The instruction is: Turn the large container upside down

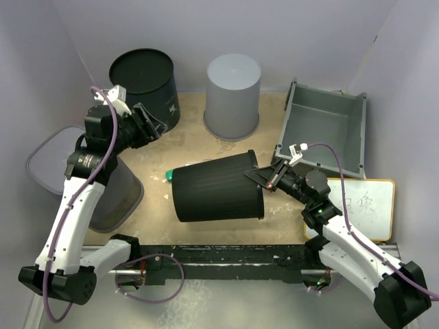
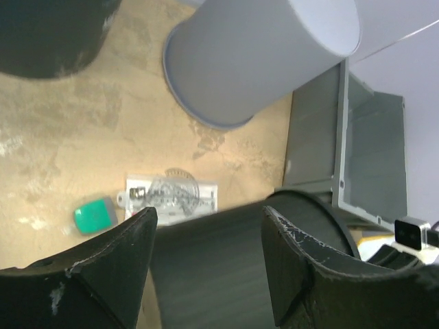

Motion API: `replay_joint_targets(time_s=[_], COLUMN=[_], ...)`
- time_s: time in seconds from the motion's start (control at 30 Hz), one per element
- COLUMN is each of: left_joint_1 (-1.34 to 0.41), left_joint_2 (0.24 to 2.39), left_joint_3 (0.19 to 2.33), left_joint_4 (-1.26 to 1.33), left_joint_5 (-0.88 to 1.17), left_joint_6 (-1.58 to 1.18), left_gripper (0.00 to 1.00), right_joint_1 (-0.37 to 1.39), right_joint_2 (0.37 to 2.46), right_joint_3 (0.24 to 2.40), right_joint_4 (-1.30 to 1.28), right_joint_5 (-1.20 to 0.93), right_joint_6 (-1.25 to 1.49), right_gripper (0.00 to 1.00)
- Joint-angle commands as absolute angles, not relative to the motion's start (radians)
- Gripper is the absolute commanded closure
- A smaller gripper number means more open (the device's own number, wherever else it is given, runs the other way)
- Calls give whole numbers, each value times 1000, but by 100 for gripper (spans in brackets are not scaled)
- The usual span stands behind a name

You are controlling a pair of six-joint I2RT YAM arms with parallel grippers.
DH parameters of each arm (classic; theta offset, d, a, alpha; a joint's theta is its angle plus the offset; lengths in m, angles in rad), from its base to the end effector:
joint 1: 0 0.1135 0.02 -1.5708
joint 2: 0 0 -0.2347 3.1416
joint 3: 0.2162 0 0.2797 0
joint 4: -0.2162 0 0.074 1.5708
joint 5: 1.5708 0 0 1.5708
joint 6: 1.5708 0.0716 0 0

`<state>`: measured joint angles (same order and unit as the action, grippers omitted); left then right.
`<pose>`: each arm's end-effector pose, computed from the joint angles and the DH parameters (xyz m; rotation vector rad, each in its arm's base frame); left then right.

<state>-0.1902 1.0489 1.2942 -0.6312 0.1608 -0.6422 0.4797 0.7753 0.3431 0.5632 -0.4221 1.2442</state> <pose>0.2801 -0.0656 0.3870 -0.3451 1.9887 -0.6970 0.2204 0.1477 0.2360 0.2416 1.6824 1.6596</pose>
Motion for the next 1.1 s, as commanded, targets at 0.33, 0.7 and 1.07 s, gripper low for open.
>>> replay_joint_targets(time_s=[0.33,0.7,1.07], left_joint_1=[-192,-192,-192], left_joint_2=[860,840,878], left_joint_3=[906,755,730], left_joint_4=[-655,-529,-439], left_joint_5=[472,629,668], left_joint_6=[-810,-878,-904], left_gripper=[41,41,42], right_joint_1=[481,482,482], right_joint_2=[785,723,694], right_joint_3=[312,503,626], right_joint_4=[624,144,-160], right_joint_5=[-314,-330,-302], right_joint_6=[1322,1081,973], right_gripper=[91,40,61])
